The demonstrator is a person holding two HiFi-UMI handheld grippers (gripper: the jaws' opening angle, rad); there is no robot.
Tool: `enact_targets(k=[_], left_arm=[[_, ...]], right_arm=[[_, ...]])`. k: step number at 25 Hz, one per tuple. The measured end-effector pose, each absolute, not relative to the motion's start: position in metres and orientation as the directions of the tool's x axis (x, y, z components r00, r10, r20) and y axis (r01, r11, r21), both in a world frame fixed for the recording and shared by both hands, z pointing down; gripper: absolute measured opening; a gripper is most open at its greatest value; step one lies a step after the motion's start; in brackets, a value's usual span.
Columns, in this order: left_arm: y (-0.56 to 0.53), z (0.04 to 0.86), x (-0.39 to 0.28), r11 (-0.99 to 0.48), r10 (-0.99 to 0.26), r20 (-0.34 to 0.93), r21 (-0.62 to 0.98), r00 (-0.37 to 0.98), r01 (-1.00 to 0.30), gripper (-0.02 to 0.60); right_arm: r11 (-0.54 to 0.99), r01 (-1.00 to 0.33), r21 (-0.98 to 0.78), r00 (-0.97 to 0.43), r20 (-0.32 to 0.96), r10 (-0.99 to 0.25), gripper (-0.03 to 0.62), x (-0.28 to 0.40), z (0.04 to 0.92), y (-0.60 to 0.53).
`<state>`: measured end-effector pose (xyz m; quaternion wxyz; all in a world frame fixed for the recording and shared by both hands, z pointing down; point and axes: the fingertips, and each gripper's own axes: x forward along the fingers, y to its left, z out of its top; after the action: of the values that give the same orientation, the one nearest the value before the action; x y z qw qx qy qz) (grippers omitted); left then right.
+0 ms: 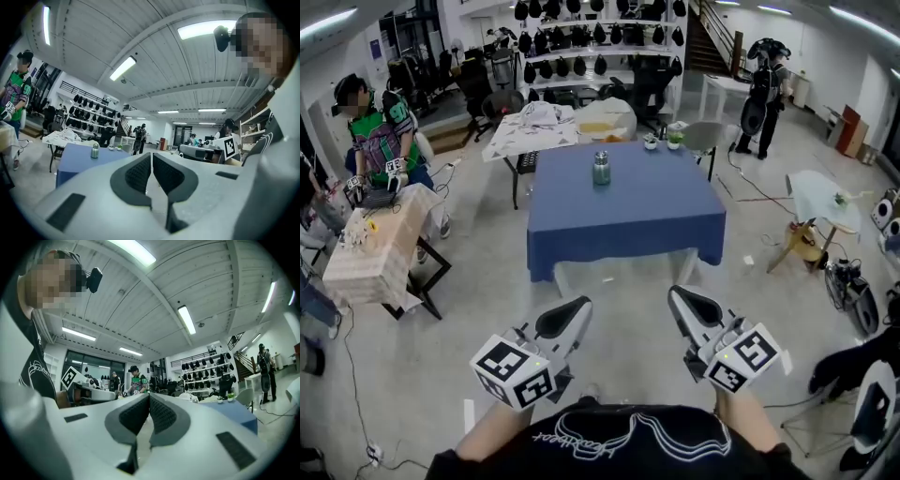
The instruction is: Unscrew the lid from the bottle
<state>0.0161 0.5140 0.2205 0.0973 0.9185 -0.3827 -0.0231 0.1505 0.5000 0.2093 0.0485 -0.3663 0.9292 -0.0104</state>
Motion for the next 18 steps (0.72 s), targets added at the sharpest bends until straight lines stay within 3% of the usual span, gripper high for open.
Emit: enact_targets(k=[3, 5, 8, 11, 18], left_arm=[[0.516, 0.223, 0.014, -0.677, -0.720, 0.036, 0.185, 0.693, -0.712, 0.006], [0.516, 0.224, 0.008, -0.661, -0.736, 0.027, 0.190, 0.677, -0.726, 0.006], [0.515, 0.227, -0.001, -0.641, -0.754, 0.023, 0.198, 0.657, -0.742, 0.011], [0.513, 0.232, -0.005, -0.643, -0.750, 0.029, 0.204, 0.661, -0.739, 0.085], [0.489, 0.246, -0.012, -0.648, -0.746, 0.033, 0.194, 0.665, -0.736, 0.187]], right_arm=[[0.724, -0.688, -0.056, -0.718, -0.092, -0.690, 0.016, 0.156, 0.207, 0.503], [0.723, -0.688, -0.060, -0.717, -0.095, -0.690, 0.094, 0.158, 0.207, 0.504], [0.728, -0.683, -0.056, -0.723, -0.090, -0.685, 0.143, 0.157, 0.210, 0.505], [0.731, -0.681, -0.047, -0.727, -0.079, -0.682, 0.181, 0.155, 0.212, 0.505], [0.719, -0.695, -0.032, -0.716, -0.064, -0.695, 0.261, 0.149, 0.222, 0.480]])
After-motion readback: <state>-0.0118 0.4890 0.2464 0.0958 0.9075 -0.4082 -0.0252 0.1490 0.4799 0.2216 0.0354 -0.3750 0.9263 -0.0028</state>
